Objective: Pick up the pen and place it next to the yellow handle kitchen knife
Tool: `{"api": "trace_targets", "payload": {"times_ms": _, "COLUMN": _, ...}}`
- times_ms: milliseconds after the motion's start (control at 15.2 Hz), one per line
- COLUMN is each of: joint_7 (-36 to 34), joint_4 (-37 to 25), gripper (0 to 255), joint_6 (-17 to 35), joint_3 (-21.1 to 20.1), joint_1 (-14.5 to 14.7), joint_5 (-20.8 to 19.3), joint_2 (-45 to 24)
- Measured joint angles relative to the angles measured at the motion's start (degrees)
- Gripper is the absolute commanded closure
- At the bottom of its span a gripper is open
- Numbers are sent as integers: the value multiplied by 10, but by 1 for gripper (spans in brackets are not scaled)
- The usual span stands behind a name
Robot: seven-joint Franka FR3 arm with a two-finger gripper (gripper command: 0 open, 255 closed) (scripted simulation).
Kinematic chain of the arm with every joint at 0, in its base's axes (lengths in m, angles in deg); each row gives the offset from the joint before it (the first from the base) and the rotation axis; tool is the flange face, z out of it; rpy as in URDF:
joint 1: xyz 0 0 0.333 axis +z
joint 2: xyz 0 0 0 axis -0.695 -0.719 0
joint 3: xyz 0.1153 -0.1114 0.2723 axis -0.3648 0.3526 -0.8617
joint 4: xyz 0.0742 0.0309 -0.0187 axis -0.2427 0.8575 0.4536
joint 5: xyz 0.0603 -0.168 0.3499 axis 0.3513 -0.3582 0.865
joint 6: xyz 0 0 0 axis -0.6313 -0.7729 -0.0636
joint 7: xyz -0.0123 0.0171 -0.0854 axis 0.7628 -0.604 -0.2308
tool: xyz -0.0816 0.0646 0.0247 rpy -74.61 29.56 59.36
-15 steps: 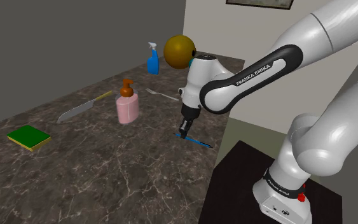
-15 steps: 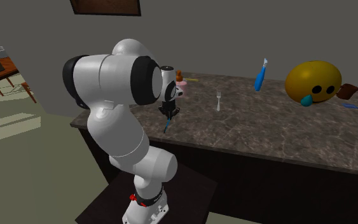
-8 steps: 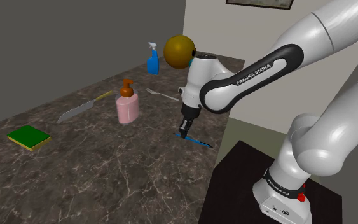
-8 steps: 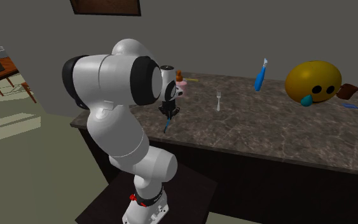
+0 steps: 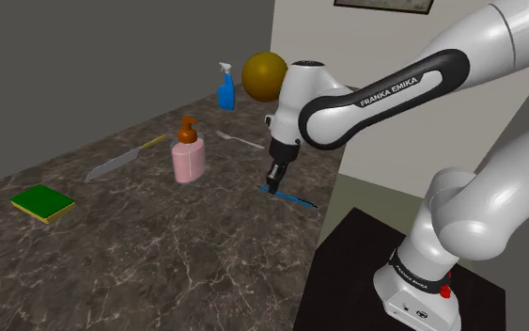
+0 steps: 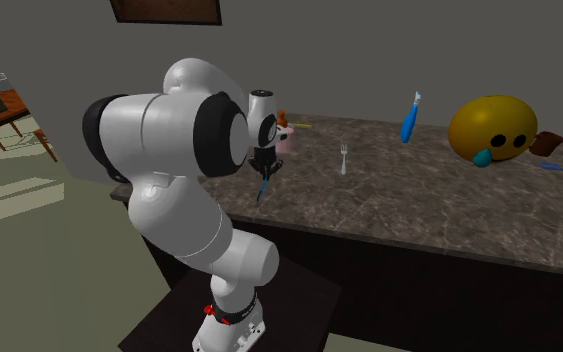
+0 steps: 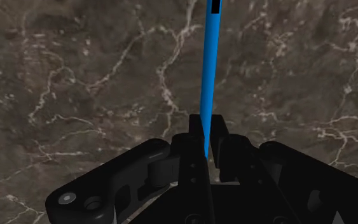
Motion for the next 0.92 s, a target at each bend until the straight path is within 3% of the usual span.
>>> {"api": "trace_targets", "payload": {"times_ms": 924, "joint_7": -2, "joint_4": -68, "gripper": 255, "joint_6": -118, "joint_3": 6, "joint_1": -1, "joint_5": -4, "joint_2": 50}}
